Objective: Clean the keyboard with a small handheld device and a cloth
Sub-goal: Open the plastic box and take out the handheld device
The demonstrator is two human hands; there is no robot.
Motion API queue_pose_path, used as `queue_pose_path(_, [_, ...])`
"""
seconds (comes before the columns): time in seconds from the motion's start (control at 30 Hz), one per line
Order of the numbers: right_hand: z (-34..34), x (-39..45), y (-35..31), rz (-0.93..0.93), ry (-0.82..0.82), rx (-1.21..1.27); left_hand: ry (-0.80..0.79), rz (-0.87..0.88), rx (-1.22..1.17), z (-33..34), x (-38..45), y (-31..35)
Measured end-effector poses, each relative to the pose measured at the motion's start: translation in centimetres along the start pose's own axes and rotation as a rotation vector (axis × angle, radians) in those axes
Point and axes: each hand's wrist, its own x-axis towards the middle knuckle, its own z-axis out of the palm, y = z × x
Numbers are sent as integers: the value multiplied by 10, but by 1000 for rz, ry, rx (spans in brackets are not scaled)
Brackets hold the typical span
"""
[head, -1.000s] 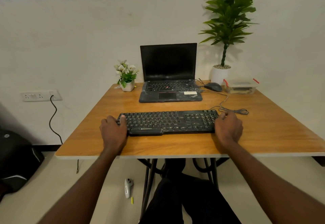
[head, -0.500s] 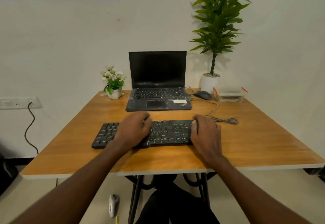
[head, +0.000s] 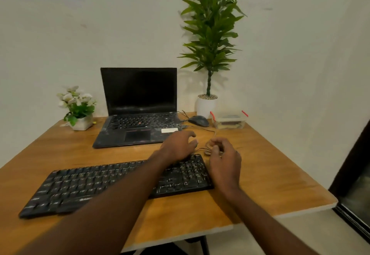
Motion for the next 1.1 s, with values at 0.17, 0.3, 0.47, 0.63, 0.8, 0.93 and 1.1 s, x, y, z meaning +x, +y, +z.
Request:
queue_pose_path(0.17, [-5,91,46,54,23,-119,87,-92,-299,27,56,20])
queue_pose_path(0.3, [-6,163,88,227,-57,-176,128,-168,-543,41,101,33])
queue_pose_path(0.47, [-9,226,124,299,-219,-147,136,-195,-713,60,148,42])
queue_pose_path(0.63, [0,250,138,428,-330,41,-3,-240,-733,72,181,48])
queue_pose_path(0.8, [0,241,146,454,-256,159,-61,-307,-953,68,186,52])
queue_pose_path(0.93, [-23,207,122,333,-117,241,44,-259,-987,55,149,75])
queue_pose_path(1.1, [-73,146,81,260,52,198,97,-201,-974,38,57,105])
